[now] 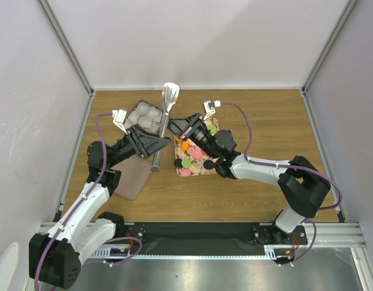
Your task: Pack the cookies
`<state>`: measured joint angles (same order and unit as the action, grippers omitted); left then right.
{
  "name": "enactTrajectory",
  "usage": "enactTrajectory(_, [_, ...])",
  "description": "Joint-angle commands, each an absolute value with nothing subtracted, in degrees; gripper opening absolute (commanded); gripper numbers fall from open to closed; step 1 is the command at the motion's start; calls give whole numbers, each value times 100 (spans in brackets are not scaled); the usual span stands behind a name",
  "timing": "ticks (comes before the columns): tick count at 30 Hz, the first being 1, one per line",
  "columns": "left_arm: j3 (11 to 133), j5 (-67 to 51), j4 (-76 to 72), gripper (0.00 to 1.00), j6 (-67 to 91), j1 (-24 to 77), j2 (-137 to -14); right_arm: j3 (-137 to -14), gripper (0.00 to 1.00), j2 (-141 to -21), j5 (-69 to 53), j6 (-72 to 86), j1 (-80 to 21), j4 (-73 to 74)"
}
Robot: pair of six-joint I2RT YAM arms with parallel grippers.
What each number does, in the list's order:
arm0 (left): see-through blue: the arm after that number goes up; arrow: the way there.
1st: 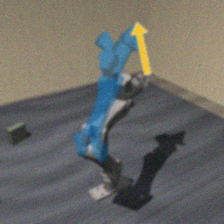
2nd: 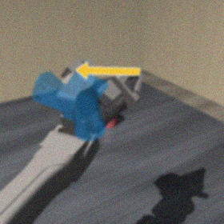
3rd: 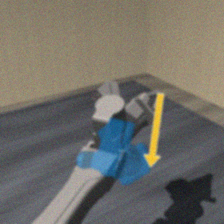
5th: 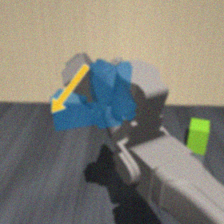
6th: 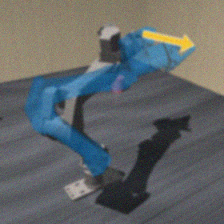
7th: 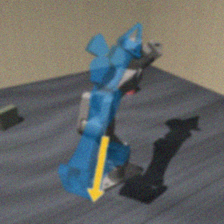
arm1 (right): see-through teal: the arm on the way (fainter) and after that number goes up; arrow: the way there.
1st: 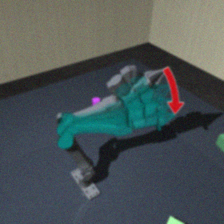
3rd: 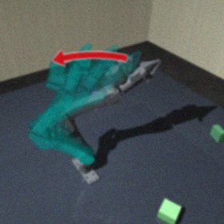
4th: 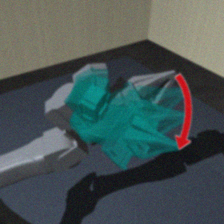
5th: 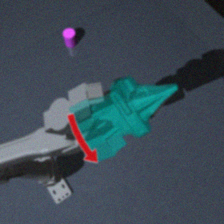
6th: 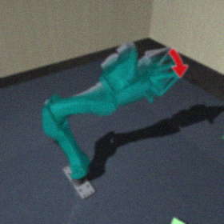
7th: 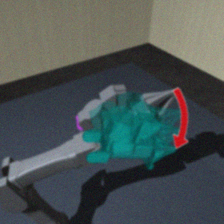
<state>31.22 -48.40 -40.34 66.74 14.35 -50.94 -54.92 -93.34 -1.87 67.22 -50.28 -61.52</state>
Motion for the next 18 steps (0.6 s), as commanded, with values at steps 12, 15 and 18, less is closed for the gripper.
enactTrajectory(12, [3375, -4816, -3674, 66, 6232, 1468, -4843, -5063, 27, -8886, 360, 6241, -5027, -6521])
enactTrajectory(15, [3384, -4808, -3604, 66, 6179, 1476, -4843, -4984, 31, -8798, 387, 6223, -5010, -6495])
enactTrajectory(18, [3401, -4799, -3568, 65, 6144, 1468, -4825, -4940, 35, -8737, 369, 6223, -4957, -6460])
